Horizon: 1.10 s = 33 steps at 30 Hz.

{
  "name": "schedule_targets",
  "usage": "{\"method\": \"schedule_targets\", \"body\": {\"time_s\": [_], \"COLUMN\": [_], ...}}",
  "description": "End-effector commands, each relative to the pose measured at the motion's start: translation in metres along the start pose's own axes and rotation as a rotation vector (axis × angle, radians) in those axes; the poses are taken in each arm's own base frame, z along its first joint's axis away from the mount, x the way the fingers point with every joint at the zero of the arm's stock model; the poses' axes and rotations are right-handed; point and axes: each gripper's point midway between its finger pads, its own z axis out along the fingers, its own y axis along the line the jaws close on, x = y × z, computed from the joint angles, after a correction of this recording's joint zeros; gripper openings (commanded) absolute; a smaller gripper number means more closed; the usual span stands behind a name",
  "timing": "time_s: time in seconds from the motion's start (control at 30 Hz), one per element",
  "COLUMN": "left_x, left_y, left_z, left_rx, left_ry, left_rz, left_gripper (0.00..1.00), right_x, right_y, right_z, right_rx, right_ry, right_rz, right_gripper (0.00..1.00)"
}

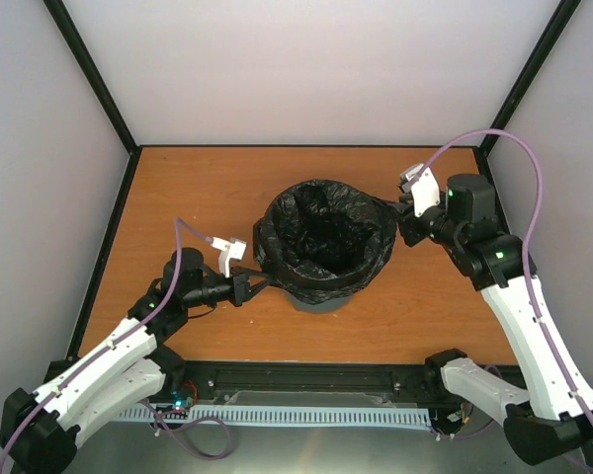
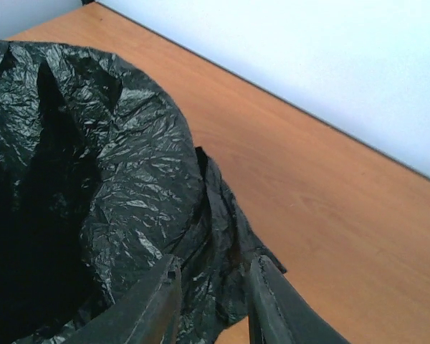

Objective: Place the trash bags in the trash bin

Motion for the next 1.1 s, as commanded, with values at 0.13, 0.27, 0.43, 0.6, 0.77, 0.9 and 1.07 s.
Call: {"method": "schedule_targets", "body": {"time_s": [0.13, 0.27, 0.43, 0.6, 0.77, 0.9, 1.07], "left_x": [-0.001, -0.001, 0.002, 0.004, 0.007, 0.013, 0.028], "left_y": [-0.003, -0.001, 0.002, 0.006, 0.013, 0.022, 0.042], "left_z": [-0.002, 0.000, 0.000, 0.002, 0.007, 0.012, 0.022], "left_rx": [0.001, -0.001, -0.006, -0.016, -0.024, -0.036, -0.063], "left_ry": [-0.004, -0.002, -0.003, -0.001, 0.005, 0.014, 0.043], "left_rz": [0.038, 0.033, 0.026, 0.022, 0.008, -0.006, -0.046], "left_gripper": [0.01, 0.01, 0.01, 0.01, 0.01, 0.01, 0.01], "right_x": [0.032, 0.045, 0.061, 0.074, 0.090, 0.102, 0.119], "right_y": [0.014, 0.015, 0.010, 0.012, 0.024, 0.037, 0.040], "right_z": [0.019, 0.026, 0.034, 0.041, 0.049, 0.054, 0.060], "right_rx": [-0.123, -0.127, -0.115, -0.118, -0.182, -0.252, -0.254], "right_ry": [0.093, 0.128, 0.147, 0.164, 0.171, 0.167, 0.184], "right_rz": [0.083, 0.099, 0.115, 0.106, 0.096, 0.089, 0.074], "right_gripper": [0.45, 0.28, 0.03, 0.03, 0.03, 0.03, 0.03]}}
